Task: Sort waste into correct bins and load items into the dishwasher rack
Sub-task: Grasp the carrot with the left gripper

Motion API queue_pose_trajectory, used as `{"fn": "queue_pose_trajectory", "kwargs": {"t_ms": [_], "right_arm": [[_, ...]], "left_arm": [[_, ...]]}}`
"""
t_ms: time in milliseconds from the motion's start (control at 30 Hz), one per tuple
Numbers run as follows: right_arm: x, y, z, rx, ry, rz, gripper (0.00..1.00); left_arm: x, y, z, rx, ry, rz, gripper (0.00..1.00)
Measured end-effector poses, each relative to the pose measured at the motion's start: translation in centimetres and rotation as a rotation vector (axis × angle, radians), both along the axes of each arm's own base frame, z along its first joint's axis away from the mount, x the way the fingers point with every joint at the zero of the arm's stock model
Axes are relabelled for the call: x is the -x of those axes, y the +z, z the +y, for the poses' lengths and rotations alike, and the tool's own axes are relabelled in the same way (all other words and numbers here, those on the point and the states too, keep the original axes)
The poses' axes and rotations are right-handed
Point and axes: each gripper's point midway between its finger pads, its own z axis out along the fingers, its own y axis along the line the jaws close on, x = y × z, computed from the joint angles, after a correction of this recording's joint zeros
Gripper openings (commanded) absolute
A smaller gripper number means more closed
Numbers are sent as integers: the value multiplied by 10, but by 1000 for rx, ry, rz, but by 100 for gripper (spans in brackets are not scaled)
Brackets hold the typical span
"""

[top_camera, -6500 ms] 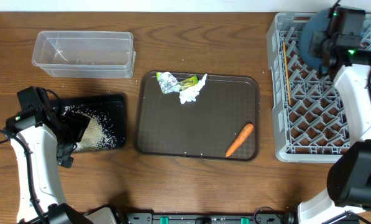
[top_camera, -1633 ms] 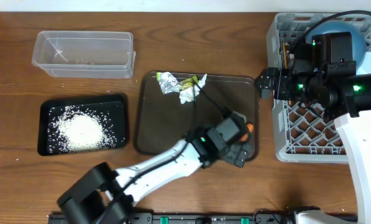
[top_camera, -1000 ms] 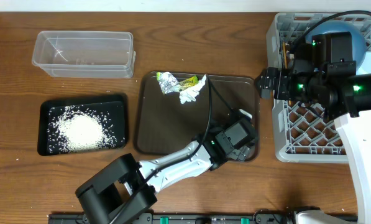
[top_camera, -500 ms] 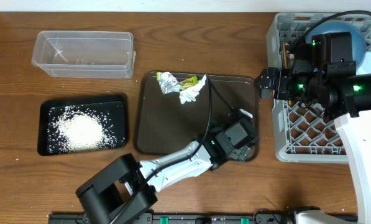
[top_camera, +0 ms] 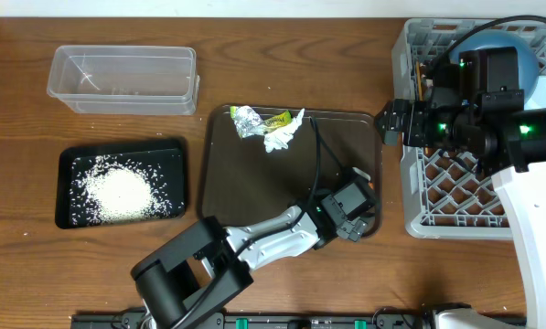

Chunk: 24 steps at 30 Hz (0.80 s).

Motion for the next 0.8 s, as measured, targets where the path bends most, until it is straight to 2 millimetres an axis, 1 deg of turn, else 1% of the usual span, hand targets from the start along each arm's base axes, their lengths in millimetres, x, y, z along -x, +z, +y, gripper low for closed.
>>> {"fn": "queue_pose_trajectory", "kwargs": {"t_ms": [233,367,400,433,533,600,700,800], "right_arm": [[0,0,0,1,0,0,99],[0,0,0,0,0,0,99],[0,0,0,0,0,0,99],[0,0,0,0,0,0,99],[0,0,0,0,0,0,99],[0,0,0,1,0,0,99],[0,0,0,0,0,0,99],[0,0,0,0,0,0,99]], "left_arm": [[-2,1,-6,23,-4,-7,99],[0,-2,-6,23,-9,3,100],[0,-5,-7,21,-11,8,99],[1,-8,-7,17,-14,13,96],[1,-8,-9,21,-20,7,94],[0,-7,-10,26,-22,6,90],[0,-7,-11,28,-27,2,74],[0,-8,-12,30,-33,3,65]]}}
